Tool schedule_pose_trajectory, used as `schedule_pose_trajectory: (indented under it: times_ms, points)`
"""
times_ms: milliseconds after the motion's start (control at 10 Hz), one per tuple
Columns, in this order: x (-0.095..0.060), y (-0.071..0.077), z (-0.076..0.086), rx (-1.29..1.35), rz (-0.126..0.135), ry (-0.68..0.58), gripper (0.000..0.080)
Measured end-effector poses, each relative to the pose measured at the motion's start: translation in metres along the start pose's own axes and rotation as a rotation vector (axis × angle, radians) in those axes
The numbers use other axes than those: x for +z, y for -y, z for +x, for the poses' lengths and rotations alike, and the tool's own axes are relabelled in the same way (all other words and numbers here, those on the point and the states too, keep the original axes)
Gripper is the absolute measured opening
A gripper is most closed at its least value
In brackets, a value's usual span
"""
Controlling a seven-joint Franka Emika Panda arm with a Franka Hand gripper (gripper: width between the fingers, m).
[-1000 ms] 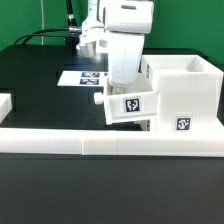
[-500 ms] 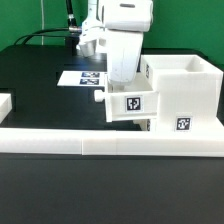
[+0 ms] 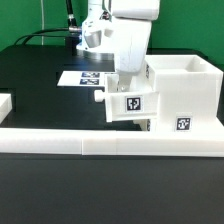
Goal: Assemble drawer
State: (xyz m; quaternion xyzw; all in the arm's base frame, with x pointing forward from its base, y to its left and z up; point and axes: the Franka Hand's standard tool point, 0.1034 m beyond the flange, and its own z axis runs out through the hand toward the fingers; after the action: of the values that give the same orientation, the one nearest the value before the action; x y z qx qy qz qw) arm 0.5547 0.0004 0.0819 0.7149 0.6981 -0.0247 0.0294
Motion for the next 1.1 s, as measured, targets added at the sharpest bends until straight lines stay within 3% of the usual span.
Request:
schedule_pose_trajectory:
  times_ms: [300, 400, 700, 900, 1100]
  points:
    - [-0.02, -0.001, -0.038, -0.092, 0.028, 0.029, 0.0649]
    - [-0.027, -0.005, -0.05, -0.085, 0.015, 0.033, 0.0649]
    - [-0.019, -0.002, -0.054, -0.105, 0.026, 0.002, 0.0649]
    - [0.0, 0.0, -0.066, -0.146, 0.06, -0.121, 0.0649]
    - [0.012, 0.0, -0.068, -0.141, 0.091, -0.211, 0.0649]
